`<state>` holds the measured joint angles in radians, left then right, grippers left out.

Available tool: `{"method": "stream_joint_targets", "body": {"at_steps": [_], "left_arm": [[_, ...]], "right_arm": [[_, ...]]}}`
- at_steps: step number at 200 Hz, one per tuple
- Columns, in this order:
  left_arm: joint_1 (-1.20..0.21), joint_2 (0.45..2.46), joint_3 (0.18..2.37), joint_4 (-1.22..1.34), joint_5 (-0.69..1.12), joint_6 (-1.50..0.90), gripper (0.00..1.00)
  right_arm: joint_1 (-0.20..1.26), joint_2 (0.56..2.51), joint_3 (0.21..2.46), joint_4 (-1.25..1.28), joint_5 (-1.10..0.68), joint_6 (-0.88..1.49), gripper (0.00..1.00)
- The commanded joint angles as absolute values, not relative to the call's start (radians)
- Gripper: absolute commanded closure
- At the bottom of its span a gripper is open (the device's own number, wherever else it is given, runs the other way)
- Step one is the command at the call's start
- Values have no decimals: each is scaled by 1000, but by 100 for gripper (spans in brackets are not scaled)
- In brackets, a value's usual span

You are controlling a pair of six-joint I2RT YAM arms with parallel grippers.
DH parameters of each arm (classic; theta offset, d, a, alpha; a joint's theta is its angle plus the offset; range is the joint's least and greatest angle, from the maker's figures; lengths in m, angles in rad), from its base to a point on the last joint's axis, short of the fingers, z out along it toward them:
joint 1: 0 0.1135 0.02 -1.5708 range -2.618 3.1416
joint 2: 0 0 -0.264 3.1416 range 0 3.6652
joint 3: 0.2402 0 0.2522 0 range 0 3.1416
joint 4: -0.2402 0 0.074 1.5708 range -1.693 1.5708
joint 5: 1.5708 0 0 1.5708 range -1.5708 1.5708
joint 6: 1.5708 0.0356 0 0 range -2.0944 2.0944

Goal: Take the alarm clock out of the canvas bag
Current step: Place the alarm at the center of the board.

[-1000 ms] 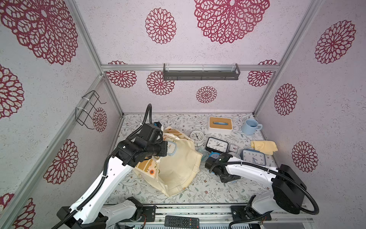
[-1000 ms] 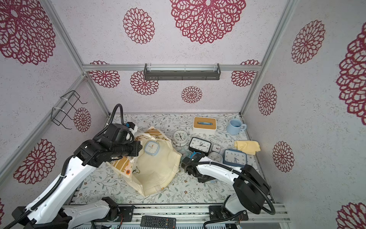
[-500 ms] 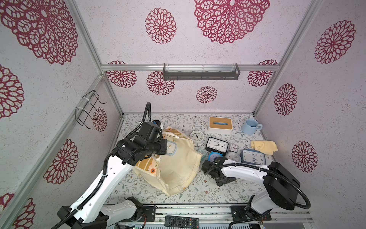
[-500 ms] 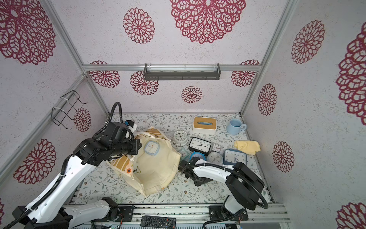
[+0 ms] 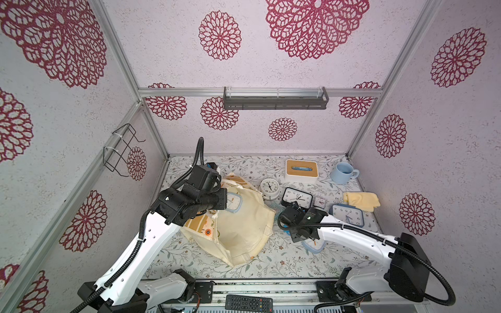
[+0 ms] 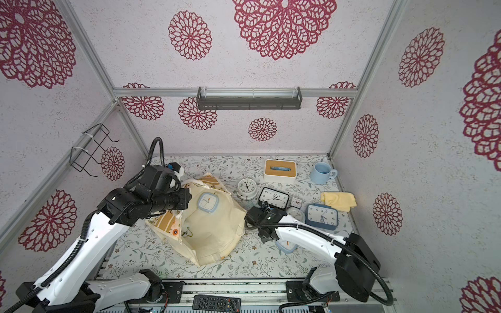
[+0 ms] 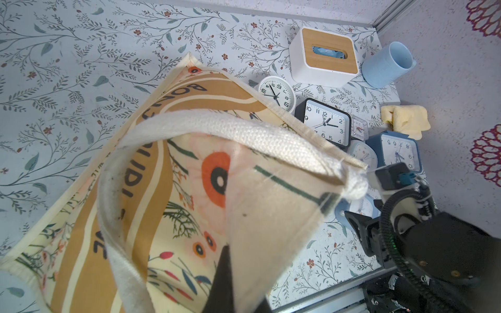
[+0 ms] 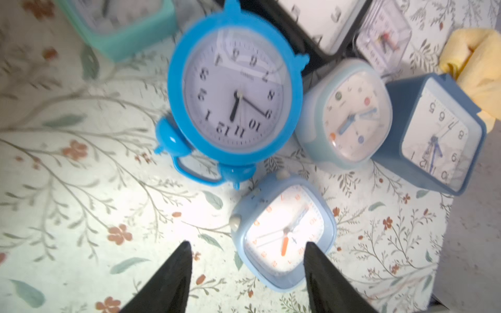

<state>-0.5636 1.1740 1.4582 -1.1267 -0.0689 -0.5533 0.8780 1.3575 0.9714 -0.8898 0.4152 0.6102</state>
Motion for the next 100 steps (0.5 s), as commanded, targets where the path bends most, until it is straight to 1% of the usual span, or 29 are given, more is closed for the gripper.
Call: {"method": "stream_joint_targets", "body": {"at_steps": [1, 17, 31, 53, 64, 79, 100], "left_arm": [[-557, 1169, 1499, -1080, -81, -576, 100], [-556, 1166, 1491, -1082, -75, -589, 100], [-558, 1163, 1477, -1084, -60, -602, 100], [-558, 1158, 1461, -1100, -37, -629, 100], [-558, 1149, 1451, -1106, -35, -646, 100], [-557, 1126, 1431, -1109, -30, -663, 100], [-558, 1093, 1403, -1125, -28, -678, 100]], "right_arm": [[827, 1369, 977, -847, 366, 557, 34], [816, 1362, 976, -827, 339, 555, 34], [818, 1310, 968, -770, 299, 528, 36], [829, 1123, 903, -556, 108, 455, 39], [855, 1020, 862, -429, -1, 440, 40], [900, 949, 847, -327, -77, 453, 40], [999, 961, 881, -264, -69, 547, 39]]}}
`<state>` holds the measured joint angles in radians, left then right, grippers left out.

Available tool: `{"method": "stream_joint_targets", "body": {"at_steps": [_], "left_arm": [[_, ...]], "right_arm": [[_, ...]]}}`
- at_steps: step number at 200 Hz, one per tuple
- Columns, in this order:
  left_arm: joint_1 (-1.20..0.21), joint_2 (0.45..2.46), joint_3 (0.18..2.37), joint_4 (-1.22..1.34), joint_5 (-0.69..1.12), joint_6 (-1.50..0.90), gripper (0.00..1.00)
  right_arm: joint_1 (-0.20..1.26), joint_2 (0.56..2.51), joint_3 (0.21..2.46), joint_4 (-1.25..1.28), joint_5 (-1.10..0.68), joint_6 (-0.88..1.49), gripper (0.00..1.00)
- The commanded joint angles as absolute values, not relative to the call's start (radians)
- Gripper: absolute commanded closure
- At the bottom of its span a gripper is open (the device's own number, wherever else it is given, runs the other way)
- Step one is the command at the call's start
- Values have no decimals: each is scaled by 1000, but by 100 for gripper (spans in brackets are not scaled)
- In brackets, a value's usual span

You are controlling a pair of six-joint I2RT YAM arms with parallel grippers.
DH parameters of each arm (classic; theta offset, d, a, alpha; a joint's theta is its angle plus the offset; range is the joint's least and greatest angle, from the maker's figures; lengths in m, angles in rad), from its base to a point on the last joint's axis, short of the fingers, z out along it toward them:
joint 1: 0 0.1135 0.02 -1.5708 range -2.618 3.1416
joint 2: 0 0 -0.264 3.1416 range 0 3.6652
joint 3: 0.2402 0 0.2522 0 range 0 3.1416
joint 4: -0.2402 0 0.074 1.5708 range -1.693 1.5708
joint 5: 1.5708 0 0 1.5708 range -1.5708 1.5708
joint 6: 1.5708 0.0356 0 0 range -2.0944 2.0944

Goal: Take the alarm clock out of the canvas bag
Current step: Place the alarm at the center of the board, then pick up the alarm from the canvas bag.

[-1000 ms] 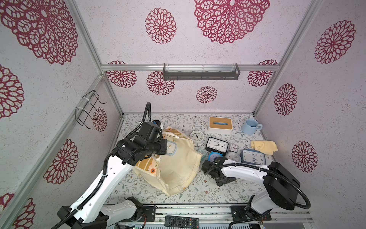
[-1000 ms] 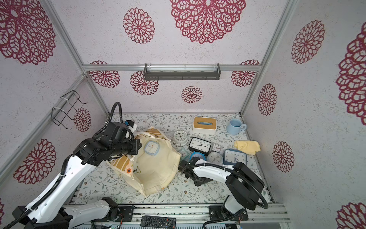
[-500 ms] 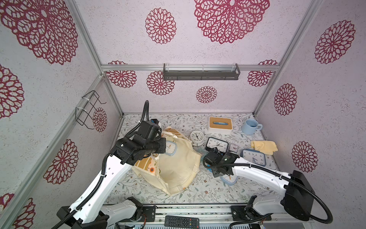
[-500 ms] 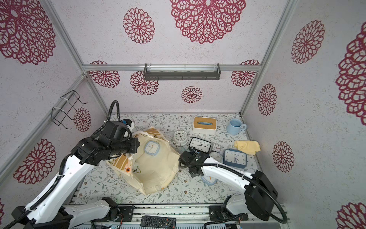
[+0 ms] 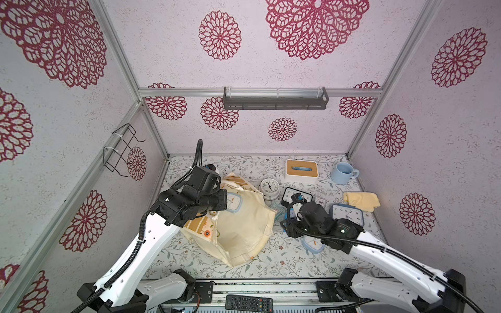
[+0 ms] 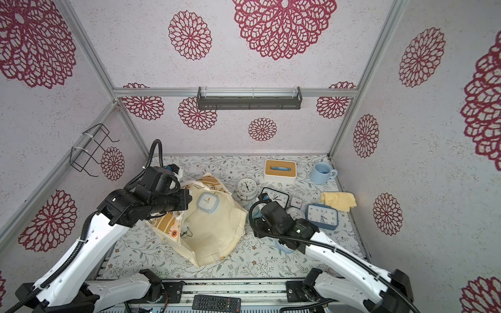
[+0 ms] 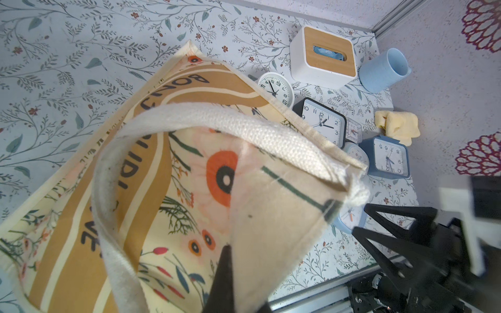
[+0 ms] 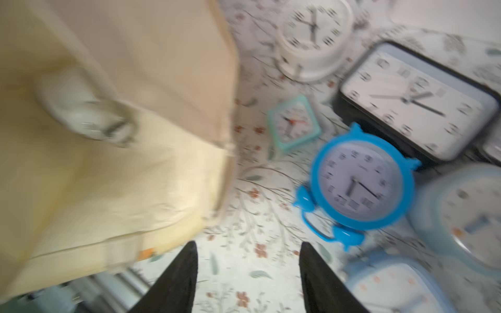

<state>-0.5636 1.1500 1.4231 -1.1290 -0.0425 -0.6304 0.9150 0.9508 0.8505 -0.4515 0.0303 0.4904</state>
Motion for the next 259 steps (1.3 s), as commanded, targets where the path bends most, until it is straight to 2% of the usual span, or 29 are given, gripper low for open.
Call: {"method": "stream_joint_targets", "body": {"at_steps": [1, 17, 30, 58, 83, 94, 103, 136, 168, 259], "left_arm": [[-558, 1093, 1402, -1126, -28, -679, 100], [-556, 1077, 1383, -1138, -20, -679, 100], [-557, 1081, 1384, -1150, -10, -670, 100], [-554, 1098, 1419, -1159, -7, -655, 100], [-554, 1113, 1460, -1154, -9, -638, 100], [-554, 1125, 1478, -1155, -9, -630, 100], [-555, 1130, 1483, -1150, -9, -626, 100], [-554, 1138, 1465, -1115, -5, -626, 100], [-554, 1148, 1455, -1100, -1, -627, 100], [-554, 1192, 1459, -1090, 30, -625, 100]], "right_arm": [[1002, 964, 882, -261, -70, 554, 39], [1080, 1026, 897, -168, -48, 624, 39], [1144, 1091, 910, -91, -8, 595, 37], [1256, 1274, 955, 1, 111, 239, 32], [1258, 1466, 991, 73, 207, -36, 27], [1254, 1555, 1018, 103, 300, -84, 20], [1238, 1625, 1056, 116, 329, -109, 18], [1135, 1827, 1216, 119, 349, -59, 14], [1106, 1956, 1334, 99, 399, -34, 13], [1020, 2039, 1385, 205, 317, 177, 9]]}}
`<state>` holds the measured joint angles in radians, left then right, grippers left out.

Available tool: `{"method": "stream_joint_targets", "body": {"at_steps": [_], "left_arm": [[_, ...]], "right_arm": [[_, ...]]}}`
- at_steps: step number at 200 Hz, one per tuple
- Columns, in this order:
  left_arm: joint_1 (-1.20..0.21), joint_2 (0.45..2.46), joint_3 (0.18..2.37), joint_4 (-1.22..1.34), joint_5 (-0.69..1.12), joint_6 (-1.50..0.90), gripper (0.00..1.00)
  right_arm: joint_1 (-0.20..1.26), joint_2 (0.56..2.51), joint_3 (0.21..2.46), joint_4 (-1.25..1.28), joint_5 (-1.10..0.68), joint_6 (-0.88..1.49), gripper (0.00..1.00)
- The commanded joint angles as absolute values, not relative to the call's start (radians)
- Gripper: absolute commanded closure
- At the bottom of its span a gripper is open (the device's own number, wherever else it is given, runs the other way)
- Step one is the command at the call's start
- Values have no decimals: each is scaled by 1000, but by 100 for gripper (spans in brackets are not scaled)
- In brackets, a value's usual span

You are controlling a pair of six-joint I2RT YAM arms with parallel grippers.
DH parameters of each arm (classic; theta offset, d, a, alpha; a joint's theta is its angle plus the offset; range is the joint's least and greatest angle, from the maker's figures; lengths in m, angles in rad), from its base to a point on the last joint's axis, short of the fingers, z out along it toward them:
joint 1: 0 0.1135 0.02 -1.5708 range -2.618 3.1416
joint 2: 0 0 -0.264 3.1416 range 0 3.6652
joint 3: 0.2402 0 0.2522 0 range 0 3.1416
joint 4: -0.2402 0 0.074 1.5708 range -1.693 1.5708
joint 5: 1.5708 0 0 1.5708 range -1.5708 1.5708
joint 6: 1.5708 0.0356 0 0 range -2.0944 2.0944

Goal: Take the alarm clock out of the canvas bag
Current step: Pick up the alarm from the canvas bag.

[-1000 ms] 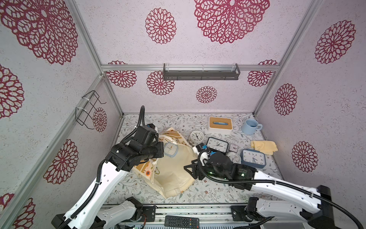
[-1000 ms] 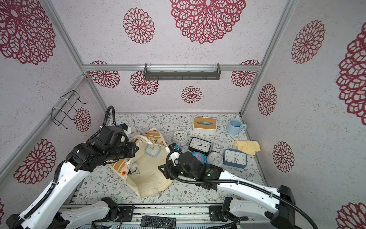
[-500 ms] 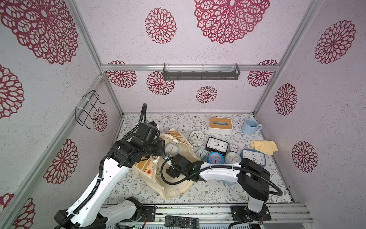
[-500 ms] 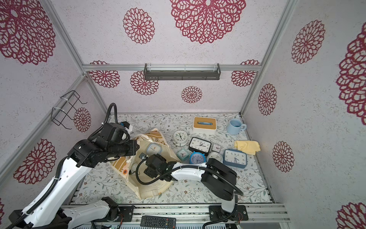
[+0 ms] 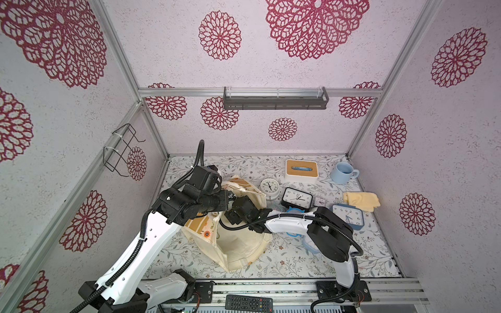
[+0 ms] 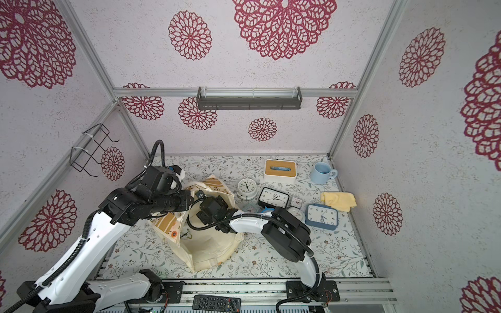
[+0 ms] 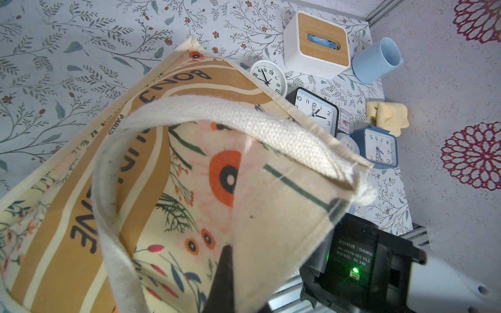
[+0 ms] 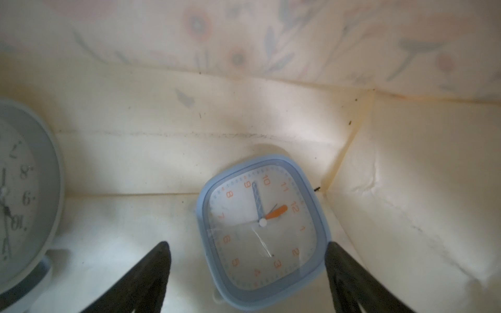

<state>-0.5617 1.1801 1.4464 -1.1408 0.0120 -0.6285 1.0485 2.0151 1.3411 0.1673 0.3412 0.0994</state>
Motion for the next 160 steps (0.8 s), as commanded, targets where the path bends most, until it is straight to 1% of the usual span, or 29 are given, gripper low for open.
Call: {"method": "stream_joint_targets", "body": {"at_steps": [1, 23, 28, 29, 34, 54, 82, 107, 128, 141, 160], "left_arm": [[-554, 1192, 1458, -1090, 30, -625, 100], [-554, 1195, 1458, -1086, 35, -624, 100], [-554, 1195, 1459, -1086, 34, -622, 100], [-554, 1196, 1458, -1086, 34, -621, 100], [-554, 1195, 1458, -1089, 34, -623, 100], [-552, 1195, 1457, -1091, 34, -618, 100], [-552, 1192, 1457, -1100, 25, -610, 100], [-546, 1187, 1450, -1101, 22, -605, 100], [-541, 1189, 1441, -1094, 25, -602, 100], [-537, 1191, 1438, -1091, 29, -601, 100], [-533, 1192, 1433, -1086, 35, -601, 100]], "right_arm": [[1020, 2040, 1386, 205, 316, 180, 9], [988, 2069, 1398, 200, 281, 268, 7], [981, 2075, 1403, 198, 267, 287, 5], [979, 2078, 1405, 198, 264, 295, 2], [973, 2083, 1409, 197, 254, 309, 1], [956, 2111, 1428, 189, 210, 363, 1], [941, 2141, 1457, 154, 84, 382, 1], [941, 2137, 1443, 138, -16, 355, 2], [952, 2110, 1407, 138, -53, 309, 3], [969, 2089, 1388, 138, -38, 258, 2], [1010, 2066, 1375, 134, 31, 164, 1]]}}
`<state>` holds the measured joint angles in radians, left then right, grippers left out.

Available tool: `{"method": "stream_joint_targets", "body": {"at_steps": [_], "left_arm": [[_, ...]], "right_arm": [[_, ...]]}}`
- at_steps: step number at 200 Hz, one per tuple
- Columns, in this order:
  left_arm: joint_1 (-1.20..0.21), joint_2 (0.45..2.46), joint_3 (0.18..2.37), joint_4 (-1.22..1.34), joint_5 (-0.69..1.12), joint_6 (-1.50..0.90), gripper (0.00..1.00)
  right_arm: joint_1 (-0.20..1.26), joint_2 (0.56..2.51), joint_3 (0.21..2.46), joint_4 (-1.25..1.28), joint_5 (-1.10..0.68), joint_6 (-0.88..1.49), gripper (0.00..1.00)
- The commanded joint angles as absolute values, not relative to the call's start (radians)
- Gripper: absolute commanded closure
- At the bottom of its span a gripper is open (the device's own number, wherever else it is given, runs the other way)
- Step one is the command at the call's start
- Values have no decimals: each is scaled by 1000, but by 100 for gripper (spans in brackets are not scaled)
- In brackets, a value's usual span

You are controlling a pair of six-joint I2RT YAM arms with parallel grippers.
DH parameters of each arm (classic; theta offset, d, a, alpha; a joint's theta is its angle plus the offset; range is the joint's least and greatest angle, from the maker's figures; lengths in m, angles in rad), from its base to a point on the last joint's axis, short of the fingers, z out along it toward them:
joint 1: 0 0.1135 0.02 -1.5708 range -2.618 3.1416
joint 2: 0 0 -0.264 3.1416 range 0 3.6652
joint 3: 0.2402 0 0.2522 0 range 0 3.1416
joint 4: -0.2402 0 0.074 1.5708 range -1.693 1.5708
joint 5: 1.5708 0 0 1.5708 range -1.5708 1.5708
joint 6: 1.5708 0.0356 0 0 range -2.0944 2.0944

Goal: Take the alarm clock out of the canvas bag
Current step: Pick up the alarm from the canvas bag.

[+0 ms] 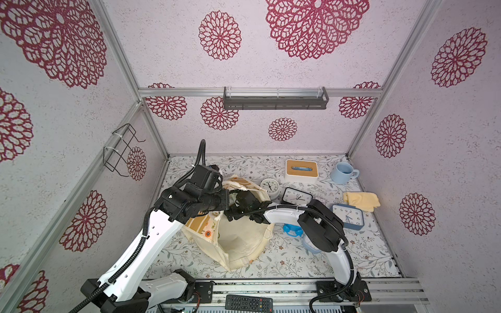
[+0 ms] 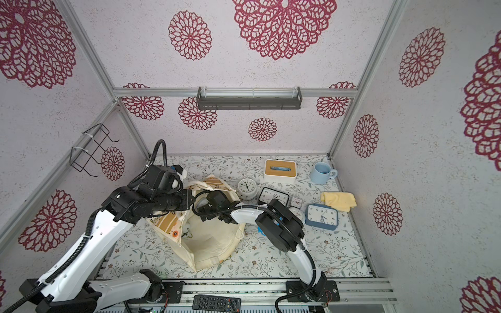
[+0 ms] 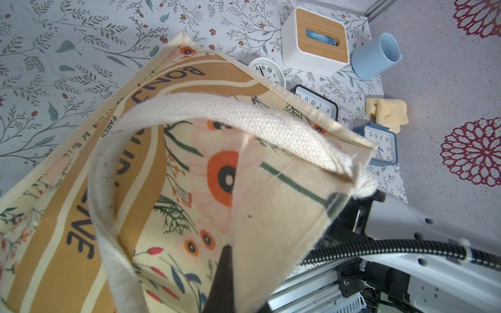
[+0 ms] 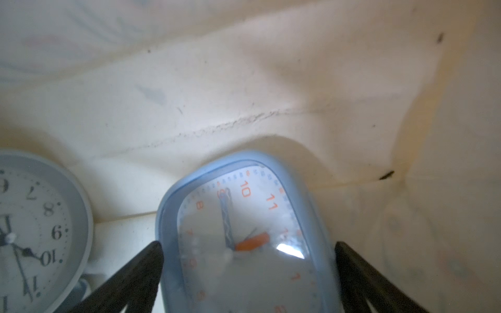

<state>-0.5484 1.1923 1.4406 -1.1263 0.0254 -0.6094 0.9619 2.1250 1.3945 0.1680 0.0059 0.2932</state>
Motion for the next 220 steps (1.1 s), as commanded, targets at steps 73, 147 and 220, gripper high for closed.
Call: {"method": "stream_joint_targets", "body": {"at_steps": [73, 147, 220], "left_arm": [[-530, 1175, 1413, -1087, 40, -617, 100], [-525, 1189, 1426, -1090, 43, -612, 100], [-524, 1190, 1416, -1088, 46, -621, 100]], "right_arm": [[1071, 2176, 1571, -34, 282, 112, 1], [1073, 2233, 1638, -98, 301, 118, 1], [1065, 2224, 1615, -117, 328, 239, 1]]}}
